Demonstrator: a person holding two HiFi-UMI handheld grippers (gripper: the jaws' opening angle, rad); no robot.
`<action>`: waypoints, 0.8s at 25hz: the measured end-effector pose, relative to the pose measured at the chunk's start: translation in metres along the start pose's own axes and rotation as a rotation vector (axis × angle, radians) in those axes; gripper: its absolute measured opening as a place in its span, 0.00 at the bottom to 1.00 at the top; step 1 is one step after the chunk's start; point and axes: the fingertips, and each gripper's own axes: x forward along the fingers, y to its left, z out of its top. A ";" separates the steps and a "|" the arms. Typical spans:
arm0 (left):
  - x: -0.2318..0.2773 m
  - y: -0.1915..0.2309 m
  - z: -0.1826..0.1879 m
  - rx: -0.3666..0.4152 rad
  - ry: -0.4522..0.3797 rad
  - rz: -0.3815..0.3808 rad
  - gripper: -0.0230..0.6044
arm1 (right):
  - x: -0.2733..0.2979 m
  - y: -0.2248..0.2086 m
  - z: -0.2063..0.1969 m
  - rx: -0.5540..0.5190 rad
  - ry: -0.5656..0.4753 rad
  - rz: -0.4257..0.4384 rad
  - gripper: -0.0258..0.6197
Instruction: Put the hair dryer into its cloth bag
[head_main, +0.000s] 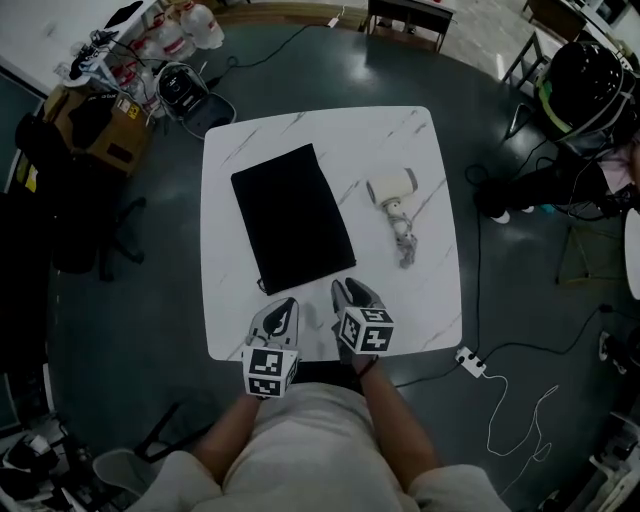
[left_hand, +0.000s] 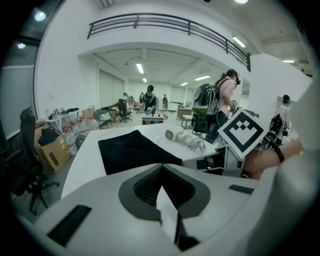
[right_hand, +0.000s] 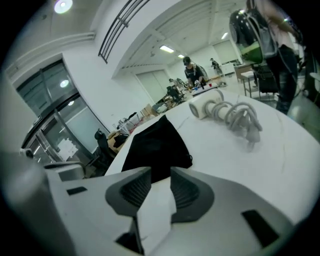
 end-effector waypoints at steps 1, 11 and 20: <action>0.002 0.004 0.000 0.000 0.005 0.000 0.05 | 0.006 -0.003 -0.001 0.023 0.010 -0.013 0.22; 0.014 0.029 -0.012 0.012 0.047 0.002 0.05 | 0.045 -0.021 -0.004 0.084 0.055 -0.084 0.12; 0.027 0.032 -0.036 0.151 0.138 0.024 0.05 | 0.024 0.019 0.043 0.231 -0.066 0.086 0.07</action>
